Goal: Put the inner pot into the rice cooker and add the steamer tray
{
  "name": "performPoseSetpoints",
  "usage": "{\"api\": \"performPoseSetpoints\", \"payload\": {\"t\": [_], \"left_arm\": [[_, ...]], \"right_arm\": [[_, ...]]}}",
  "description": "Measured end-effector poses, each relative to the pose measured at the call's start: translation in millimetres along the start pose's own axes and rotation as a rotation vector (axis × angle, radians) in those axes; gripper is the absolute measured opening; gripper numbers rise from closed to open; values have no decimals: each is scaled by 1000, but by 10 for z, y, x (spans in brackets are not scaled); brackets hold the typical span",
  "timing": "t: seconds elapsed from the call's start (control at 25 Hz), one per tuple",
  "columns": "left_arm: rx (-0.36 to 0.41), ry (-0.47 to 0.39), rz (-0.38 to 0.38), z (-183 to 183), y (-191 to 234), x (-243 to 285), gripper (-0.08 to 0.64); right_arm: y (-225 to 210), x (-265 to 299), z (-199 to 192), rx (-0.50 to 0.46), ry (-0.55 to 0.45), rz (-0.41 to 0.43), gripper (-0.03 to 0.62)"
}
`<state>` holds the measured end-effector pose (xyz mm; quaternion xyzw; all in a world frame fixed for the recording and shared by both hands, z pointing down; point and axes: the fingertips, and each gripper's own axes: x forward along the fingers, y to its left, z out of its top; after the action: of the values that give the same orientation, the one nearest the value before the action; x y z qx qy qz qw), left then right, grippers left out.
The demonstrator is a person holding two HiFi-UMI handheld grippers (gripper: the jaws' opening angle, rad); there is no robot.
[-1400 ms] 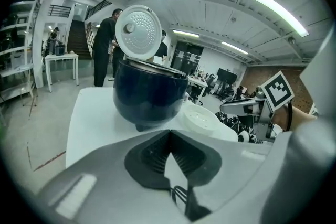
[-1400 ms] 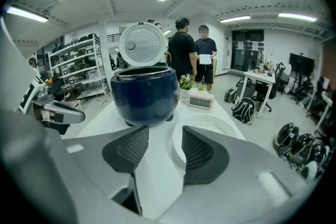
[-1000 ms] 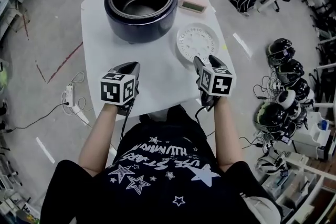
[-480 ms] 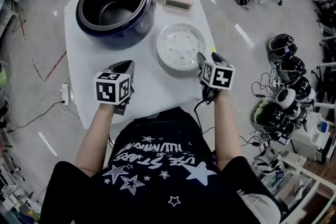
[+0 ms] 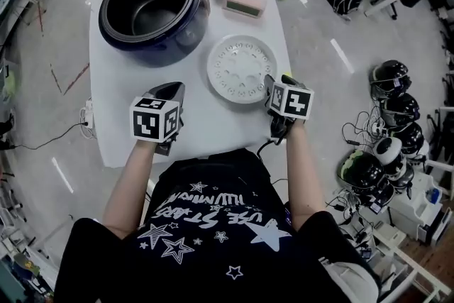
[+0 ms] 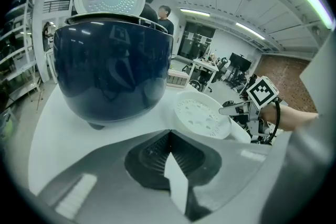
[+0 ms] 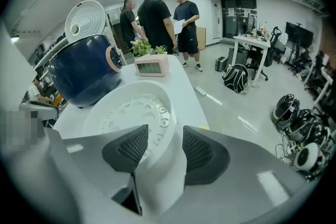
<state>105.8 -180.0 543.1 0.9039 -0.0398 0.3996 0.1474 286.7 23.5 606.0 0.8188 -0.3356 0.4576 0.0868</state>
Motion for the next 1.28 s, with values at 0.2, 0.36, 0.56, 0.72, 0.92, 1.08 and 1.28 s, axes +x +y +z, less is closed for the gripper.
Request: {"api": "performPoseSetpoints", "payload": {"t": [0.2, 0.36, 0.56, 0.72, 0.92, 1.08, 1.28], "left_arm": [[-27, -7, 37, -1, -13, 23, 5], [-51, -15, 72, -8, -1, 58, 5], [-78, -49, 115, 40, 28, 53, 5], [-103, -60, 136, 22, 45, 30, 5], [-124, -66, 160, -15, 60, -1, 5], [-130, -72, 167, -22, 60, -63, 5], [-127, -85, 162, -1, 104, -127, 5]], "right_arm": [[-51, 158, 41, -16, 24, 24, 224], [-68, 264, 77, -58, 46, 39, 205], [-22, 357, 91, -131, 74, 62, 155], [-4, 400, 77, -149, 88, 65, 133], [-23, 440, 99, -112, 87, 74, 103], [-63, 408, 140, -85, 83, 55, 58], [-68, 297, 228, -126, 61, 34, 44]]}}
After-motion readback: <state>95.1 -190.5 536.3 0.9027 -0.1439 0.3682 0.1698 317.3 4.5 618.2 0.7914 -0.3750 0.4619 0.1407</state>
